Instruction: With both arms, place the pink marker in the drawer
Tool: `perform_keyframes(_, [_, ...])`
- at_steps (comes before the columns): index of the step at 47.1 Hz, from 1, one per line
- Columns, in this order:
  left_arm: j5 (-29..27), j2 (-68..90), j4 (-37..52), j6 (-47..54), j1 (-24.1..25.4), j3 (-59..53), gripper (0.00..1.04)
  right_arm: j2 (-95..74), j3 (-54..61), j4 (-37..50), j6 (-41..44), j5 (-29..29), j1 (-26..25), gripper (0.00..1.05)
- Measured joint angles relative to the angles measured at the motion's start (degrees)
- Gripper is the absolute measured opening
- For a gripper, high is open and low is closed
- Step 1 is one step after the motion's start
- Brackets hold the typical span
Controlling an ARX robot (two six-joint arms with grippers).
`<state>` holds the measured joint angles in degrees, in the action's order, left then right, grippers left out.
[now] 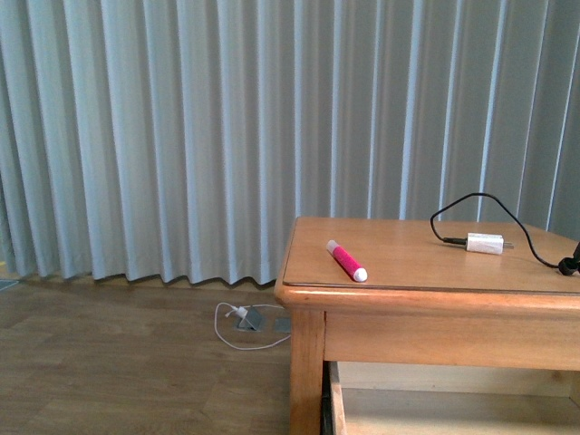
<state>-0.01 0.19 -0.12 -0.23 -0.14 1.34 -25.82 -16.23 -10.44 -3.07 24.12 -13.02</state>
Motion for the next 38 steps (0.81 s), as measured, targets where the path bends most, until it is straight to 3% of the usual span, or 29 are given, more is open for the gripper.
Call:
perform_keyframes(21, [-0.44,0.09,0.02,-0.13,-0.20,0.00,0.99,0.00,0.00,0.00,0.00,0.04,-0.04,0.96])
perform_keyframes(26, [-15.89,3.63,1.20,-4.85,-5.35,0.17,0.99,0.00,0.00,-0.02,0.00,0.04,-0.04,0.96])
perform_keyframes(30, [-19.12,8.24,1.66,-6.32,-7.72,1.07,0.99,0.00,0.00,-0.02,0.00,0.04,-0.04,0.96])
perform_keyframes(38, [-12.55,21.64,9.07,-8.39,-4.66,8.33,0.99,0.00,0.00,-0.02,0.00,0.04,-0.04,0.96])
